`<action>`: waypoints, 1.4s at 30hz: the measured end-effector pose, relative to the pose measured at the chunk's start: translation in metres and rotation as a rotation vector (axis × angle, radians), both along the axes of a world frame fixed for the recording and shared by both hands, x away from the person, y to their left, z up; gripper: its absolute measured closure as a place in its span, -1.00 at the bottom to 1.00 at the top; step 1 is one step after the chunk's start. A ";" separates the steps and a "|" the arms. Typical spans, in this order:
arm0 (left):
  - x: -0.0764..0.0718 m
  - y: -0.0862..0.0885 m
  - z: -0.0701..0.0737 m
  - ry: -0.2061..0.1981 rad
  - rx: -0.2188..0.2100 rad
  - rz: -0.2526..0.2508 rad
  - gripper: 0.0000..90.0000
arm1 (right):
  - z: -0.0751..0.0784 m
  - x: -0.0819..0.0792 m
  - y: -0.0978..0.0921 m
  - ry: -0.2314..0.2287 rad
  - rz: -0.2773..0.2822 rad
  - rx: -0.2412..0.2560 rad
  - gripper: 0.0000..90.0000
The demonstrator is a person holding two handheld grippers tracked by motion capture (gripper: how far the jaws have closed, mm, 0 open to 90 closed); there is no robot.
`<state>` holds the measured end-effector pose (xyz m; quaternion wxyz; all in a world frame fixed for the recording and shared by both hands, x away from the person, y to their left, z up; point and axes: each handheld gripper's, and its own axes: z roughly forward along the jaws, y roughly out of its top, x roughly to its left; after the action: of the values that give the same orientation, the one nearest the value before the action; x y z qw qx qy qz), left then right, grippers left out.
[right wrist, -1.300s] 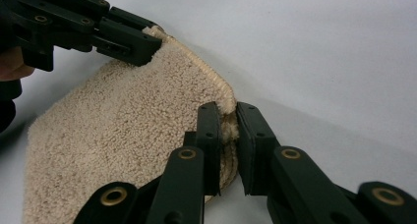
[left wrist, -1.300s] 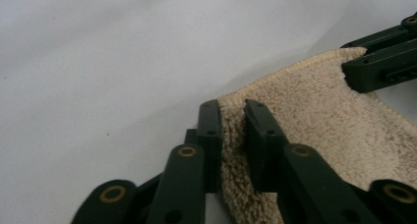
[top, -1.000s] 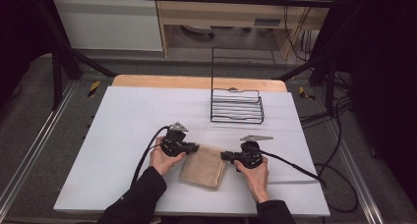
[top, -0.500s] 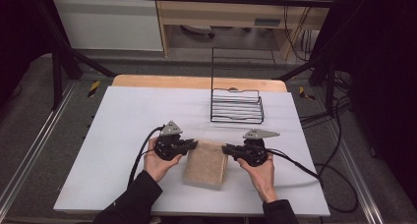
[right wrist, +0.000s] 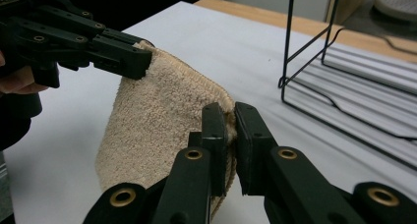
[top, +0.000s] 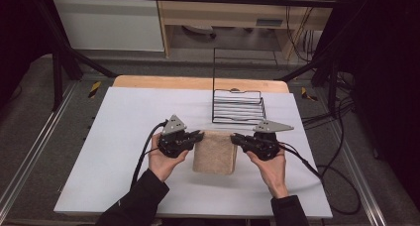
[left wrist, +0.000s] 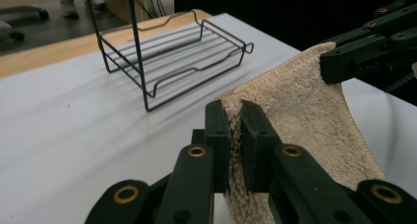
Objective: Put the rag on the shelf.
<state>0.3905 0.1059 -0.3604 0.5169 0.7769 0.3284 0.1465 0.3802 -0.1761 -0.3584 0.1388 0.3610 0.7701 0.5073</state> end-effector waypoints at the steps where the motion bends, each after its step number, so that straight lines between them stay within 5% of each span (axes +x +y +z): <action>1: 0.000 -0.001 0.002 -0.009 -0.006 0.005 0.84 | 0.003 0.000 -0.001 -0.008 -0.003 0.002 0.87; 24: 0.010 -0.017 0.049 -0.183 -0.153 0.045 0.85 | 0.054 -0.001 -0.019 -0.258 -0.072 0.081 0.87; 42: 0.029 -0.033 0.089 -0.286 -0.203 0.073 0.85 | 0.092 0.015 -0.026 -0.368 -0.133 0.107 0.87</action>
<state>0.4198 0.0731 -0.2719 0.6282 0.6796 0.2929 0.2403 0.3950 -0.2020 -0.2667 0.2907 0.3192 0.6782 0.5947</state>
